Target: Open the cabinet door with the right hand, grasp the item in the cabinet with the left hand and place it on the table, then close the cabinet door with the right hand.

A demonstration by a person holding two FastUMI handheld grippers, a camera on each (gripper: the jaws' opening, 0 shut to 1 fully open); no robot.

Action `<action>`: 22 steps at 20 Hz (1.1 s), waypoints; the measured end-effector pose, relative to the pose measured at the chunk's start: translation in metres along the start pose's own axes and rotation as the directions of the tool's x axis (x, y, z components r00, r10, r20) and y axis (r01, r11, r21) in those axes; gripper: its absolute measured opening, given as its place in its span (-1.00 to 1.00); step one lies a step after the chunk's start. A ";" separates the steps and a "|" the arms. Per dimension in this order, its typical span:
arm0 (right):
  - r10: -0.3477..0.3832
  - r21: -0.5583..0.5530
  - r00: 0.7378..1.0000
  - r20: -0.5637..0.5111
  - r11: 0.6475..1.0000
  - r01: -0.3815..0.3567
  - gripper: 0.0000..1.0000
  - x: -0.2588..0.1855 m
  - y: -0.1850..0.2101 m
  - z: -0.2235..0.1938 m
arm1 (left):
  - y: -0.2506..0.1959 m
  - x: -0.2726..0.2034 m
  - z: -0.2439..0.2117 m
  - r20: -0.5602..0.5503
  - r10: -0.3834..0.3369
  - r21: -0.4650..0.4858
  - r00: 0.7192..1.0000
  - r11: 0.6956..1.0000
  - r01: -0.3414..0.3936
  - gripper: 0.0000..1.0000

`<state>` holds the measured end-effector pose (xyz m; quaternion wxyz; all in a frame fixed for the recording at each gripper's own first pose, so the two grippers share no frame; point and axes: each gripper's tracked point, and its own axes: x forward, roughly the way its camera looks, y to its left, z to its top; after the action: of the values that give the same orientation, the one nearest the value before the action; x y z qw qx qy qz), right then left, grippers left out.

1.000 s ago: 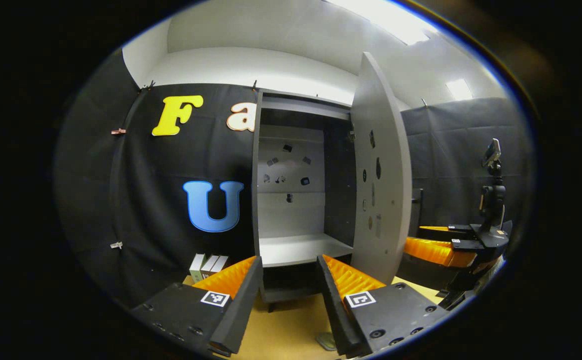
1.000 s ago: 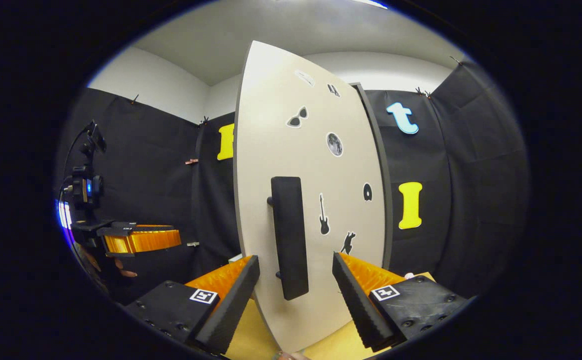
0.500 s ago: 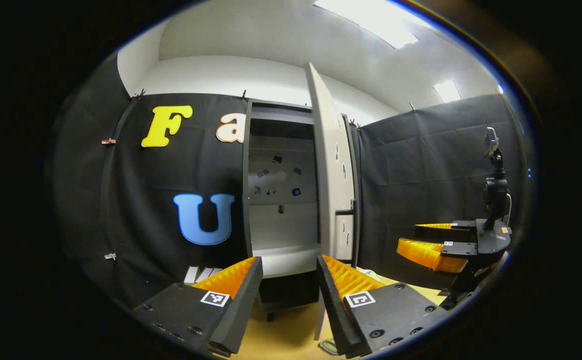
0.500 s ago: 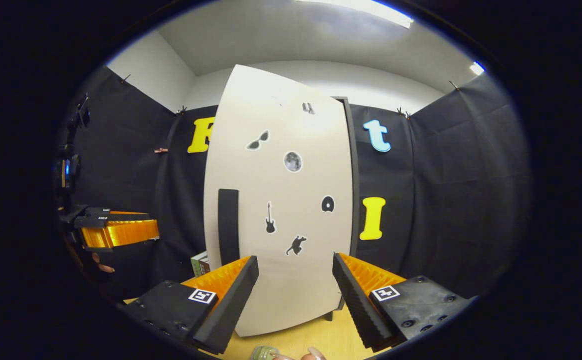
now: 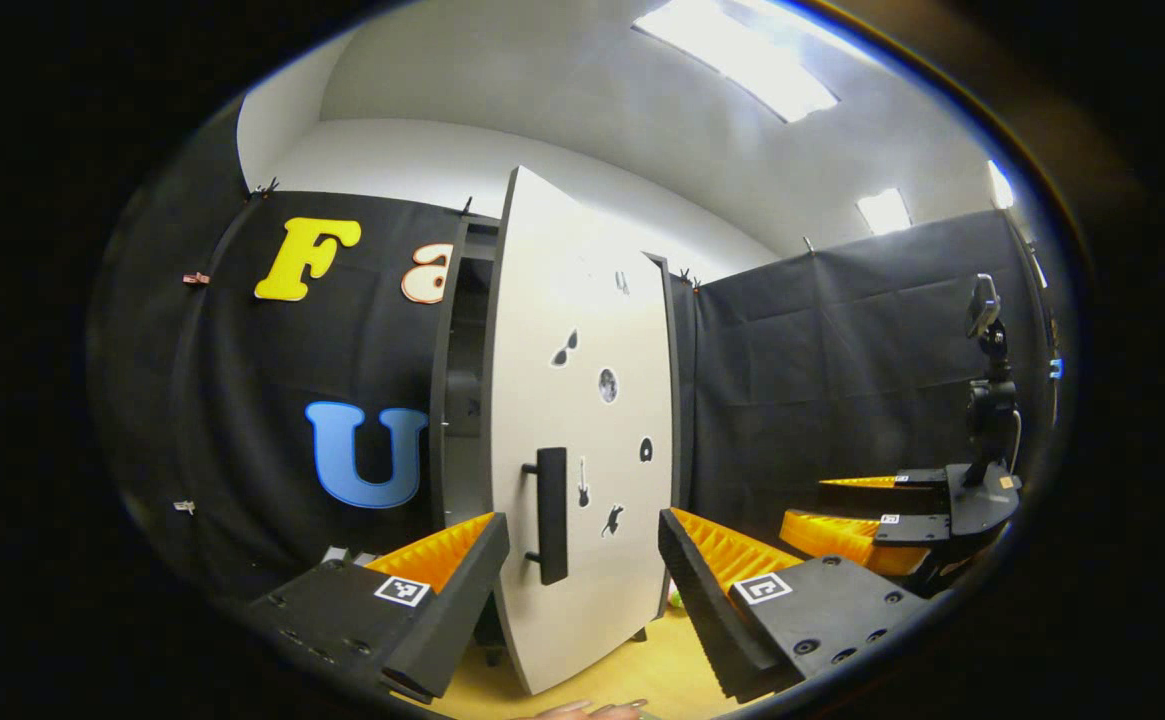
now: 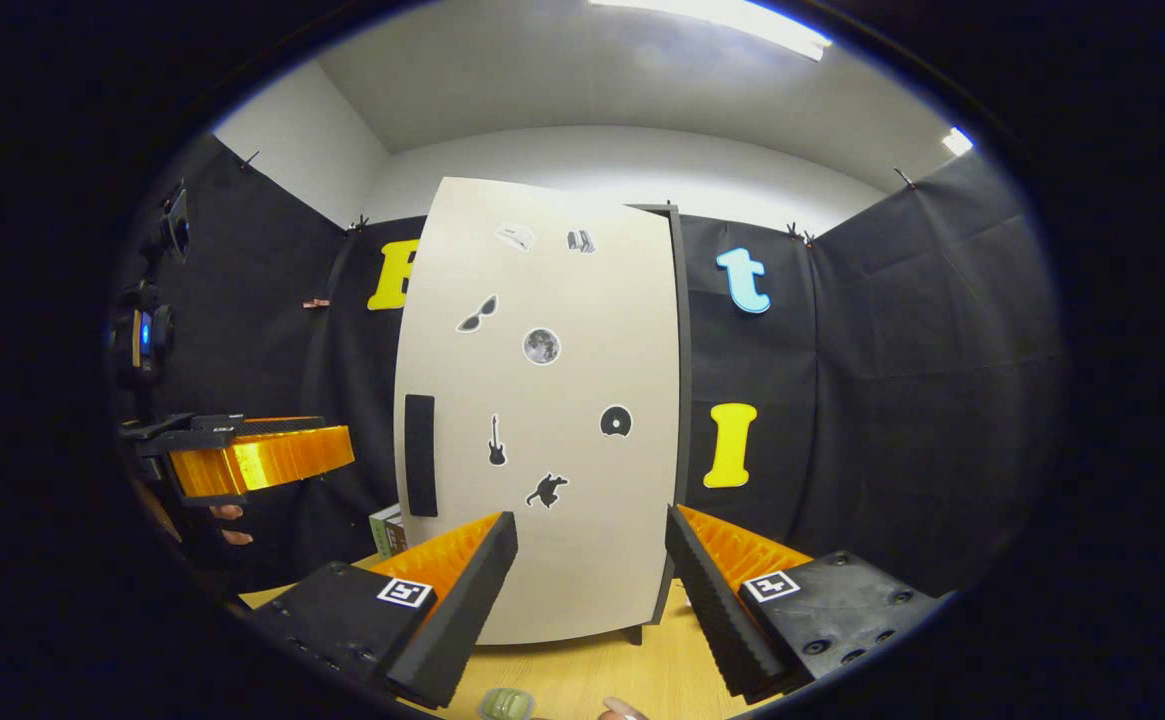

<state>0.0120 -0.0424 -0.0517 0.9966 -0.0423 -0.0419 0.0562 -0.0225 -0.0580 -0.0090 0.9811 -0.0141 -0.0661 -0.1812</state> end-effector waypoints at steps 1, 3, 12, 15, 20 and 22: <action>0.006 -0.011 1.000 -0.001 1.000 -0.006 0.92 -0.002 0.000 0.000 | -0.003 -0.001 0.002 0.006 0.000 0.001 1.000 1.000 0.000 0.89; 0.013 -0.026 1.000 0.010 1.000 -0.013 0.93 -0.005 -0.001 0.004 | -0.005 -0.002 0.002 -0.003 0.011 0.012 1.000 1.000 -0.011 0.89; 0.066 -0.051 0.998 -0.004 0.996 -0.067 0.94 -0.004 0.009 -0.001 | 0.005 -0.005 0.002 -0.003 0.078 0.016 0.997 0.997 -0.078 0.89; 0.074 -0.027 0.997 -0.017 0.997 -0.074 0.95 -0.003 0.013 -0.003 | 0.006 -0.005 -0.001 -0.011 0.083 0.019 0.996 0.996 -0.083 0.89; 0.021 -0.059 1.000 0.001 0.998 -0.021 0.94 0.001 0.007 -0.002 | 0.006 -0.005 -0.001 -0.009 0.084 0.008 0.996 0.996 -0.084 0.89; 0.025 -0.045 1.000 0.009 0.999 -0.025 0.95 0.000 0.011 0.002 | 0.010 -0.005 0.000 -0.006 0.091 0.014 0.996 0.996 -0.091 0.89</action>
<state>0.0112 -0.0317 -0.0508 0.9945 -0.0647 -0.0471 0.0679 -0.0242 -0.0471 -0.0096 0.9887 -0.0096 -0.0632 -0.1359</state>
